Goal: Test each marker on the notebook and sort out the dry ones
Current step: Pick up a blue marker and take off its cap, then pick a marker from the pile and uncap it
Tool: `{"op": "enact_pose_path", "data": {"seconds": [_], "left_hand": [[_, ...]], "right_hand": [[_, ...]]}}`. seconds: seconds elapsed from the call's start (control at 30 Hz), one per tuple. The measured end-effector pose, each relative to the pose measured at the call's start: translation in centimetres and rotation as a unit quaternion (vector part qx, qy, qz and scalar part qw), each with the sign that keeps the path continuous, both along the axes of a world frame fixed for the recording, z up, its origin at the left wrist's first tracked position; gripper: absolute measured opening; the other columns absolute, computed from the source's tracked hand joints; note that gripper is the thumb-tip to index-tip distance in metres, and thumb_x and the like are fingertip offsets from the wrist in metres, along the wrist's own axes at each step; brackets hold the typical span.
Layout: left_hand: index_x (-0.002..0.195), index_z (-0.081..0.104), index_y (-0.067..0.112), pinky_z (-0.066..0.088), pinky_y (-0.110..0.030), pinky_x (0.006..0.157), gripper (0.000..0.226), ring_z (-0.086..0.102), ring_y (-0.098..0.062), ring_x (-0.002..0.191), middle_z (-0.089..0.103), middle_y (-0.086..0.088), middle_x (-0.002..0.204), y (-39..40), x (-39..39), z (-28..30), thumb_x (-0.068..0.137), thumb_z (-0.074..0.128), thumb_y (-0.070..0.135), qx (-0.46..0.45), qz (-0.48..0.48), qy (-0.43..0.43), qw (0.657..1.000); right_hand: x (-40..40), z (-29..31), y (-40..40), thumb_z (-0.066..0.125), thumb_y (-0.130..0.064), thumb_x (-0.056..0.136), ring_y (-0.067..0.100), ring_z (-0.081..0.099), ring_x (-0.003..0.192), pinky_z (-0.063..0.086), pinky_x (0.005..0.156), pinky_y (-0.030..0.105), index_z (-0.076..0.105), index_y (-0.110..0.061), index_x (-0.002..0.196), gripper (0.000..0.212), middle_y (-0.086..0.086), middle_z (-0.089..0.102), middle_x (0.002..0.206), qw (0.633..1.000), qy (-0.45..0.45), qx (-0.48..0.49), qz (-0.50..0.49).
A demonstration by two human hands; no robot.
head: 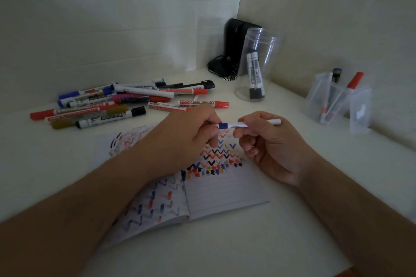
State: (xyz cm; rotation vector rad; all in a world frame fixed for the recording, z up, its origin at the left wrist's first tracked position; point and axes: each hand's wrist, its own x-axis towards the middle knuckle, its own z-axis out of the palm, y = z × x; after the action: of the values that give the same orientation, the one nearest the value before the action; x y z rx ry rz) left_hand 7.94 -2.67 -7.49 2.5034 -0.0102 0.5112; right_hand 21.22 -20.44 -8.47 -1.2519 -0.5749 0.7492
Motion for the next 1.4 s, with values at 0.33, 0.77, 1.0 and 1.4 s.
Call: {"op": "enact_pose_path", "data": {"seconds": [0.33, 0.77, 1.0, 1.4], "left_hand": [[0.142, 0.045, 0.056, 0.039, -0.024, 0.107, 0.051, 0.046, 0.014, 0.119, 0.052, 0.039, 0.127, -1.4, 0.8, -0.4, 0.093, 0.051, 0.067, 0.121, -0.057, 0.101, 0.986], [0.125, 0.049, 0.074, 0.020, -0.005, 0.101, 0.042, 0.023, 0.026, 0.127, 0.036, 0.053, 0.130, -0.5, 1.9, -2.4, 0.086, 0.041, 0.085, 0.192, -0.100, 0.102, 0.971], [0.127, 0.056, 0.066, 0.017, -0.001, 0.100, 0.035, 0.026, 0.028, 0.123, 0.044, 0.049, 0.130, -0.5, 1.6, -2.4, 0.093, 0.051, 0.071, 0.168, -0.099, 0.097, 0.976], [0.126, 0.069, 0.042, 0.038, -0.022, 0.108, 0.031, 0.054, 0.004, 0.117, 0.063, 0.026, 0.133, -0.7, 1.0, -1.2, 0.098, 0.058, 0.052, 0.147, -0.116, 0.067, 0.980]], "right_hand": [[3.2, 3.9, -3.4, 0.067, -0.020, 0.099, 0.015, 0.060, 0.065, 0.047, 0.062, 0.025, 0.074, -0.011, 0.083, 0.020, 0.008, 0.066, 0.073, 0.980, -0.094, -0.012, -0.176], [14.4, 9.6, -11.2, 0.071, -0.019, 0.094, 0.014, 0.071, 0.079, 0.046, 0.059, 0.010, 0.062, -0.024, 0.099, 0.012, -0.003, 0.071, 0.083, 0.769, -0.396, -0.182, -0.468], [16.4, 5.6, -9.4, 0.045, -0.036, 0.100, 0.036, 0.064, 0.097, 0.051, 0.083, 0.040, 0.051, -0.037, 0.134, 0.034, 0.010, 0.072, 0.102, 0.690, -0.478, -0.412, -0.355], [5.2, 4.0, 4.6, 0.067, -0.027, 0.096, 0.007, 0.056, 0.084, 0.050, 0.083, 0.031, 0.077, -0.026, 0.110, 0.016, -0.006, 0.066, 0.098, 0.710, -0.646, -0.252, -0.126]]}}
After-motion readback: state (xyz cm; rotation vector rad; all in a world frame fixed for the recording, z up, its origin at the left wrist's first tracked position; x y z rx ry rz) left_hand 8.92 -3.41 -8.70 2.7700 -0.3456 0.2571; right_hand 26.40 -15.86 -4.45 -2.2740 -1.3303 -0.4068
